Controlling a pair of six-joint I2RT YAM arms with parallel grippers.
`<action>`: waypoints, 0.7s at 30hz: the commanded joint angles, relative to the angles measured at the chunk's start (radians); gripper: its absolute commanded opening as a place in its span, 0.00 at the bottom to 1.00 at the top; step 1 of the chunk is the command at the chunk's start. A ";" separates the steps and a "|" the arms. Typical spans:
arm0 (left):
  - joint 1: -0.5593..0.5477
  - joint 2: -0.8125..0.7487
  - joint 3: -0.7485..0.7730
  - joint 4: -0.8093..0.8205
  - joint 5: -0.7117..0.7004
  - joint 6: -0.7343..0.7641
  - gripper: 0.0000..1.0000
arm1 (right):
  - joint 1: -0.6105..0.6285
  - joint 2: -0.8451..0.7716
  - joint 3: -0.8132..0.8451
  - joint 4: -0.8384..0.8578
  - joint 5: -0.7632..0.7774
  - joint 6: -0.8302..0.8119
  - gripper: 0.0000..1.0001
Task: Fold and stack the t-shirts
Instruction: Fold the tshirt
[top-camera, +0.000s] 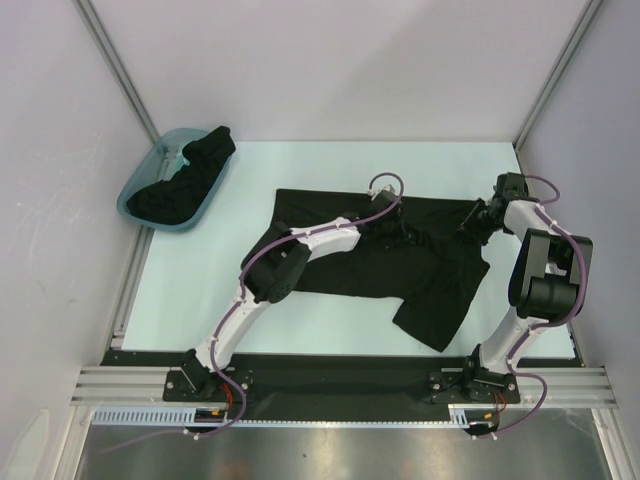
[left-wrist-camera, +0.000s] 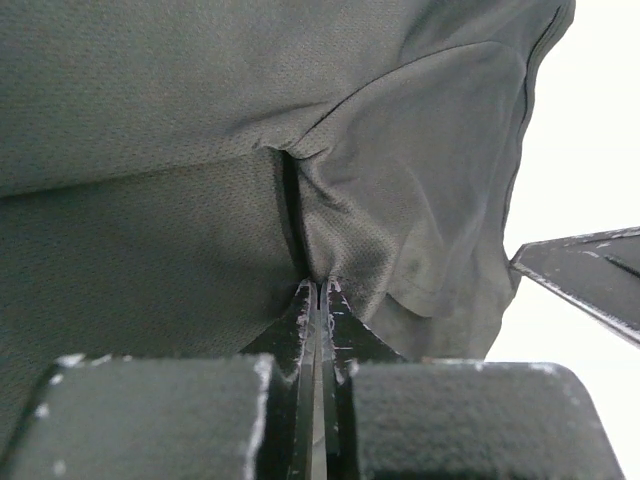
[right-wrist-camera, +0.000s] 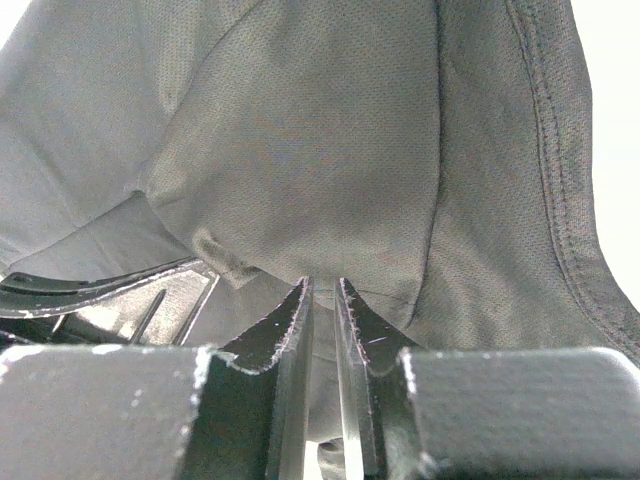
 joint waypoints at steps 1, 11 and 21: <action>-0.005 -0.105 0.004 -0.027 -0.039 0.067 0.00 | -0.001 0.008 0.008 0.022 0.000 -0.019 0.19; 0.004 -0.109 -0.032 -0.036 0.009 0.065 0.00 | 0.001 0.031 0.011 0.002 0.008 -0.025 0.18; 0.011 -0.084 0.007 -0.148 0.030 0.091 0.05 | 0.021 0.043 0.031 0.013 -0.003 0.001 0.17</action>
